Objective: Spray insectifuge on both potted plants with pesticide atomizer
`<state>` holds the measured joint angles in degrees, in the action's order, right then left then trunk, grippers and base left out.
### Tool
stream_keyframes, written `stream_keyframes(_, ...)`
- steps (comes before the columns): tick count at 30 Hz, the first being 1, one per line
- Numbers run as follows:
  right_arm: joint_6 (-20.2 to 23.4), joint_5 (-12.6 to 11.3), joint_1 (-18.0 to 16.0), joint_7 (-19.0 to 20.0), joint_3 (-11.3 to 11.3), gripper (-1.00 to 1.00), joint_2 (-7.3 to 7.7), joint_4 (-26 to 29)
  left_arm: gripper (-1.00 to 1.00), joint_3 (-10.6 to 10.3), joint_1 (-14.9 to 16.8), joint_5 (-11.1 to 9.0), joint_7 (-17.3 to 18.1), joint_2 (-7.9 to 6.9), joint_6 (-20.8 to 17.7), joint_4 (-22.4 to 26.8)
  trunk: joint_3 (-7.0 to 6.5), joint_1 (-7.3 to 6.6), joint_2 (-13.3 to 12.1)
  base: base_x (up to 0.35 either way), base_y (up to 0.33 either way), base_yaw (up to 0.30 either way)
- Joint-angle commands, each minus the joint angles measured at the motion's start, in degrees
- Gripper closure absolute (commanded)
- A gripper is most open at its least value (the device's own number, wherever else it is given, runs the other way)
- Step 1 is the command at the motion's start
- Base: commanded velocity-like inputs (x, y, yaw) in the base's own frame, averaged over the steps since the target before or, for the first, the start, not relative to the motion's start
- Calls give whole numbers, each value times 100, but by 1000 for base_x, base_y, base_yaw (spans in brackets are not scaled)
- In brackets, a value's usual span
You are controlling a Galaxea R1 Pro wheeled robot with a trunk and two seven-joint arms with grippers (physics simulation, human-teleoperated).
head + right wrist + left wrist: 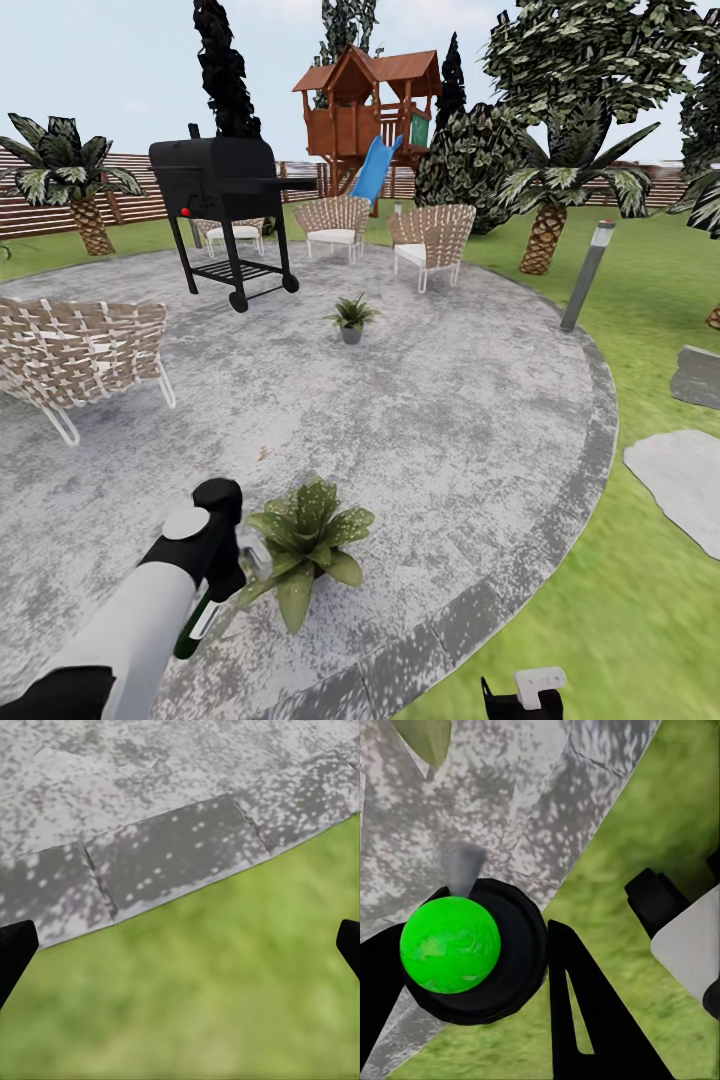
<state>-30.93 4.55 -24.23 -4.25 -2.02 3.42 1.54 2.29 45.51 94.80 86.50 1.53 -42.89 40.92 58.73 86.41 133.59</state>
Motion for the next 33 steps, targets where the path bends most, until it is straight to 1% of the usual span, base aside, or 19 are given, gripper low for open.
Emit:
stream_keyframes(1,-8,49,-3,-44,-18,-100,1,-4,100,82,-6,26,0,4,-61,4,5,-1,2,0,0,0)
stream_keyframes(3,-5,49,-3,-41,-18,-100,-5,-4,100,125,-15,3,-40,-14,-61,4,5,-1,2,0,-25,0)
stream_keyframes(8,-1,46,-3,-40,-24,-100,-17,-4,100,139,-92,-7,-62,-28,-61,10,5,-1,2,0,-240,46)
stream_keyframes(11,-3,48,-3,-40,-27,-100,-30,-4,100,140,-95,-5,-260,-33,-61,12,5,-1,2,0,-271,260)
stream_keyframes(13,-4,50,-3,-40,-27,-100,-32,-4,100,140,-95,-5,-325,-32,-61,42,5,-1,2,0,-270,274)
stream_keyframes(17,-2,52,-3,-40,-27,-100,-34,-4,100,142,-95,2,-360,-52,-61,68,5,-1,2,22,-217,276)
stream_keyframes(23,-2,54,-3,-34,-27,-100,-34,-4,100,138,-95,2,-362,-48,-61,83,5,-1,2,212,-174,276)
stream_keyframes(25,-1,54,-3,-36,-27,-100,-34,-4,100,129,-95,33,-369,-48,-61,66,5,-1,2,71,-30,276)
stream_keyframes(27,-1,53,-3,-36,-20,-100,-28,-4,100,125,-162,62,-371,-54,-68,30,5,-1,2,14,-6,131)
stream_keyframes(30,-3,53,-3,-39,-19,-100,-26,-4,100,112,-375,73,-371,-46,-62,14,5,-1,2,3,-1,27)
stream_keyframes(33,-1,54,-3,-40,-18,-100,-13,-4,100,113,-431,71,-363,-18,-61,6,5,-1,2,0,0,2)
